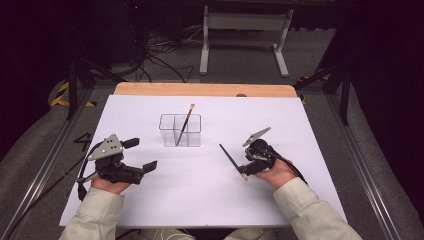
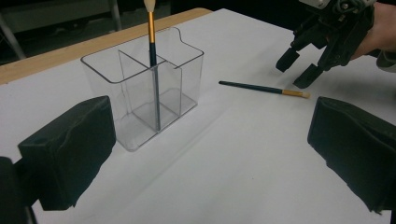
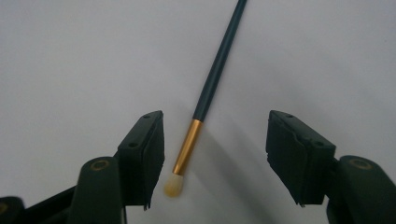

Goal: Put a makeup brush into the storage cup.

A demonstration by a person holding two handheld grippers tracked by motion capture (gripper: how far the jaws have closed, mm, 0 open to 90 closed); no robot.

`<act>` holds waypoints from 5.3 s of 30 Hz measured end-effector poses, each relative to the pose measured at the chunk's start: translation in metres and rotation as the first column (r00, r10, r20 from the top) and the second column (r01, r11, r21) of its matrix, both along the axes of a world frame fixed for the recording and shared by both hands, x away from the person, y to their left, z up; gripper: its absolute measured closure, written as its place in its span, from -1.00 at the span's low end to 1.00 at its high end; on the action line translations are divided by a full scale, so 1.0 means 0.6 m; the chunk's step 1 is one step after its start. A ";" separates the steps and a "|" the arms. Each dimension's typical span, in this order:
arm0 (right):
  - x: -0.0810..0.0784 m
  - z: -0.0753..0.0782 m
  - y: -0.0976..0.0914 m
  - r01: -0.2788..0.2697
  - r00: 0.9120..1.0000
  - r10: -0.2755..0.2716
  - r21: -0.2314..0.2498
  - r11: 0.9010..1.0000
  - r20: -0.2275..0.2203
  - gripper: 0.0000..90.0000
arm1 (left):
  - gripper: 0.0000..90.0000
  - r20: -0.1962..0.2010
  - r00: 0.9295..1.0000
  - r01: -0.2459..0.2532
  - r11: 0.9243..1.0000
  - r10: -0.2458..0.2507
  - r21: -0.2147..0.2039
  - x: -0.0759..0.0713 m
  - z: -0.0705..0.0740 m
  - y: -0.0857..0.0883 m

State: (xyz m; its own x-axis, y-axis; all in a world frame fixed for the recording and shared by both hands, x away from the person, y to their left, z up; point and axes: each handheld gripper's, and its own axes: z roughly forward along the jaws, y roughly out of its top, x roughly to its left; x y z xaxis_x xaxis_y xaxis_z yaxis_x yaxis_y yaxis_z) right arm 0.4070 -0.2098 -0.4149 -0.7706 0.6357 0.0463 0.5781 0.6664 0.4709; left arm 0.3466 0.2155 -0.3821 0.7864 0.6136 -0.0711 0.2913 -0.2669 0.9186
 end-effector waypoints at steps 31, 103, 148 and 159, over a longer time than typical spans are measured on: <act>0.007 -0.009 0.020 -0.031 0.997 0.025 -0.082 0.996 -0.069 0.01 | -0.96 0.018 1.000 -0.014 0.999 0.015 -0.046 -0.019 -0.037 0.028; 0.004 0.062 0.035 -0.131 0.991 0.122 -0.210 0.969 -0.057 0.88 | -0.94 0.053 0.999 0.012 0.996 -0.007 -0.091 -0.026 -0.042 0.031; -0.034 0.173 0.077 -0.413 0.908 0.419 -0.212 0.886 -0.016 0.87 | -0.86 0.066 0.990 0.135 0.985 -0.128 -0.107 -0.027 -0.029 0.014; -0.049 0.181 0.112 -0.489 0.869 0.493 -0.213 0.846 -0.041 0.87 | -0.87 0.069 0.978 0.201 0.975 -0.194 -0.097 -0.026 -0.014 -0.007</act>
State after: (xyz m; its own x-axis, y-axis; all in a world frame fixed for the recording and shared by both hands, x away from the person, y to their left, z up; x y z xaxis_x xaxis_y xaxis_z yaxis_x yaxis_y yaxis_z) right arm 0.3778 -0.1429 -0.3066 -0.9841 0.1677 -0.0587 0.1434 0.9448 0.2945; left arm 0.3310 0.2110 -0.3903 0.8960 0.4375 -0.0757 0.1868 -0.2168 0.9582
